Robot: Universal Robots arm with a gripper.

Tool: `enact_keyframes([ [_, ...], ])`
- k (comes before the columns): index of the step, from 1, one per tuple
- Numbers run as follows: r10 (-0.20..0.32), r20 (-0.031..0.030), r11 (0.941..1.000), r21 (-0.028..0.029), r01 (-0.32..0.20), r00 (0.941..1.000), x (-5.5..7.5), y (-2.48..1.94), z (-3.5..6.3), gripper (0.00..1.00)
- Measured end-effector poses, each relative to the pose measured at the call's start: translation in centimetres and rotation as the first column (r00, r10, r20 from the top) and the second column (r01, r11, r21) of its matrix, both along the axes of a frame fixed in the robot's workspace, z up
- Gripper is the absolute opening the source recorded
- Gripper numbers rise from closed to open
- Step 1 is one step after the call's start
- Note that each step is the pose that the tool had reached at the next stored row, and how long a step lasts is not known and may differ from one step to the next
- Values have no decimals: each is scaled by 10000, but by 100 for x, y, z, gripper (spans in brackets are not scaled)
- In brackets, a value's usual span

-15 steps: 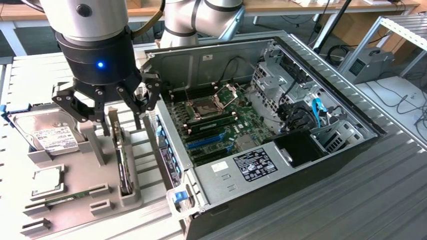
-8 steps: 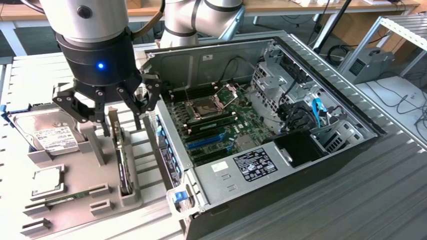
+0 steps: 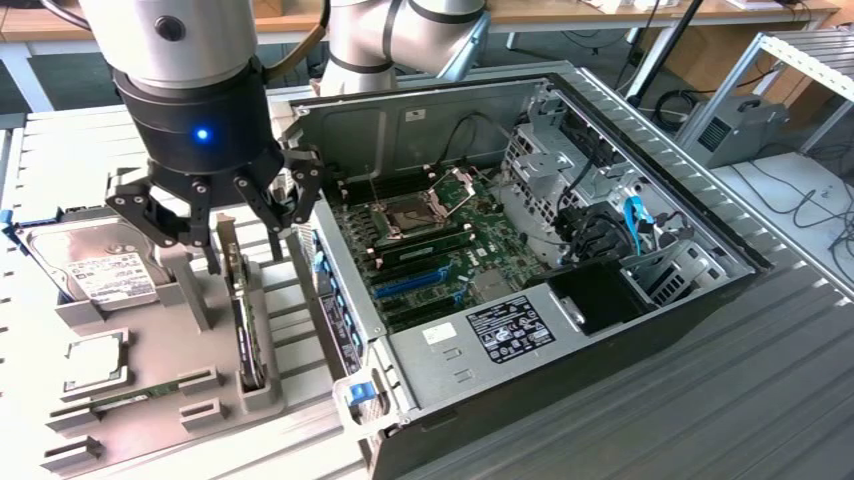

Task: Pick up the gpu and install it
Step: 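Pick up the gpu and move the gpu toward the slot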

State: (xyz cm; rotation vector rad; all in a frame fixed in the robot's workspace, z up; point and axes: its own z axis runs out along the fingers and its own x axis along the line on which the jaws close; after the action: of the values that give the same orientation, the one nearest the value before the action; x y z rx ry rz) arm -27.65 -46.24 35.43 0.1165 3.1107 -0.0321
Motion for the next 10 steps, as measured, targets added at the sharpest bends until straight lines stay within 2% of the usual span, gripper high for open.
enact_keyframes([
  [10, 0, 0, 10000, 1, 0, 10000, 0, 0, -19, 54],
])
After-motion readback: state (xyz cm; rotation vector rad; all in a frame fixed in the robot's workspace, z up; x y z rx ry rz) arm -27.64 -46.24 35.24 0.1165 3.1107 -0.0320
